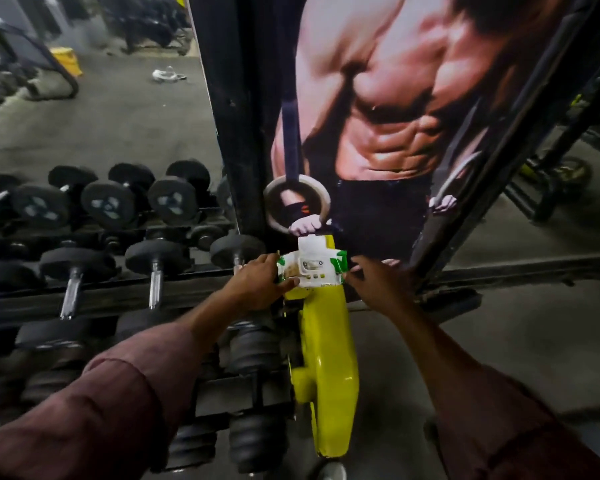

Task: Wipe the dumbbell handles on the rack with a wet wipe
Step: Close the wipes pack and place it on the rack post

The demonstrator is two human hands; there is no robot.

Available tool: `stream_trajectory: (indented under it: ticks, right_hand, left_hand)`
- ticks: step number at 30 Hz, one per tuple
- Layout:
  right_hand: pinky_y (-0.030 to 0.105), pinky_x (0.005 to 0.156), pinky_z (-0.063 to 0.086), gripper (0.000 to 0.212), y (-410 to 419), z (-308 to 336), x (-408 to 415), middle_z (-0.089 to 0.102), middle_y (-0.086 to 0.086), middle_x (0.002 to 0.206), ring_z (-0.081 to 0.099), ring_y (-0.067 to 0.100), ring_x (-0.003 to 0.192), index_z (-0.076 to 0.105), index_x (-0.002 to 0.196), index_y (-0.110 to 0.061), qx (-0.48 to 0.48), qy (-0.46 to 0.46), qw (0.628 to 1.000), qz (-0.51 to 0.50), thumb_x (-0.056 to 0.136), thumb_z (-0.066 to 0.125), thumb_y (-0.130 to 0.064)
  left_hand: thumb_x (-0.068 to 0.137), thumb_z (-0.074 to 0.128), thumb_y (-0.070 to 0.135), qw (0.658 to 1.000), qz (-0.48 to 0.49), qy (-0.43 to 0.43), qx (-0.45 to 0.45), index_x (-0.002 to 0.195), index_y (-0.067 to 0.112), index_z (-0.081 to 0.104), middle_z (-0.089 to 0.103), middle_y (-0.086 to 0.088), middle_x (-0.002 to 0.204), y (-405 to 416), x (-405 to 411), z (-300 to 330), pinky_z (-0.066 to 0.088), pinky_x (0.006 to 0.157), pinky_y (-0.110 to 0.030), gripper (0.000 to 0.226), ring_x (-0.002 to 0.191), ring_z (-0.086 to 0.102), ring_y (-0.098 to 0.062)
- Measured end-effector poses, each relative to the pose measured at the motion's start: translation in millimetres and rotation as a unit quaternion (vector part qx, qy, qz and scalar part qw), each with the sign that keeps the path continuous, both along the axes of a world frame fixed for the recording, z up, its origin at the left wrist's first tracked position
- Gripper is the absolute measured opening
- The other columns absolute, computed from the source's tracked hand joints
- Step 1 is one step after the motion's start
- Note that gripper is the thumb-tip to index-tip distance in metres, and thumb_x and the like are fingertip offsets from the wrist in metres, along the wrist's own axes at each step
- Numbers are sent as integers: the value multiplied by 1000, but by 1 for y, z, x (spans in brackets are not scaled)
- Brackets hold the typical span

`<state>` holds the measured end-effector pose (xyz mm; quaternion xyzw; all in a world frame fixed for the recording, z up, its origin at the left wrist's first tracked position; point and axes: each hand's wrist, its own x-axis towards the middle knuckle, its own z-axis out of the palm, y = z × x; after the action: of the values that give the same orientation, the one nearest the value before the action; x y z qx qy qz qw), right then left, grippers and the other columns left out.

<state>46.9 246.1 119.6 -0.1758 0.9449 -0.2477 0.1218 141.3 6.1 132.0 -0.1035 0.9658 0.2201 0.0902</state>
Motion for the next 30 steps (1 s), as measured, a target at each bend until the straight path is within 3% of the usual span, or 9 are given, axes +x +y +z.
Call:
stream_trajectory:
  ticks: [4,9,16,22,30]
  right_hand:
    - [46,86,54,61,1,-48,-50,69,6,115,65,27,103,60,122,-22,-8,-49,998,31,78,54,-64]
    - [36,94,48,46,-5,-59,-60,60,10,132,58,27,117,55,135,-18,4,-86,994,62,93,62,-36]
    - [34,110,38,52,-19,-103,-83,47,9,150,46,26,135,49,144,-18,21,-121,989,80,95,61,-31]
    - [34,111,37,54,-31,-126,-100,46,13,150,45,28,136,44,147,-14,44,-136,987,78,98,58,-30]
    - [34,110,35,54,-42,-155,-114,40,13,154,41,30,138,34,153,-16,90,-142,982,92,101,47,-22]
  left_hand:
    - [94,61,58,1000,21,-9,12,147,8,43,52,-18,144,8,-16,-14,44,106,-43,75,128,53,-34]
    - [93,64,56,998,41,-37,27,145,9,45,51,-17,146,9,-36,-32,44,106,-42,72,129,52,-34]
    - [93,68,49,996,48,-57,55,146,9,45,53,-15,144,1,-83,-58,47,99,-36,70,125,56,-31]
    - [94,66,50,991,46,-67,108,154,10,34,42,-15,156,-12,-127,-83,39,111,-40,79,139,45,-31]
    - [89,70,55,981,66,-75,167,157,13,26,42,-12,156,-29,-182,-123,36,116,-45,91,142,43,-31]
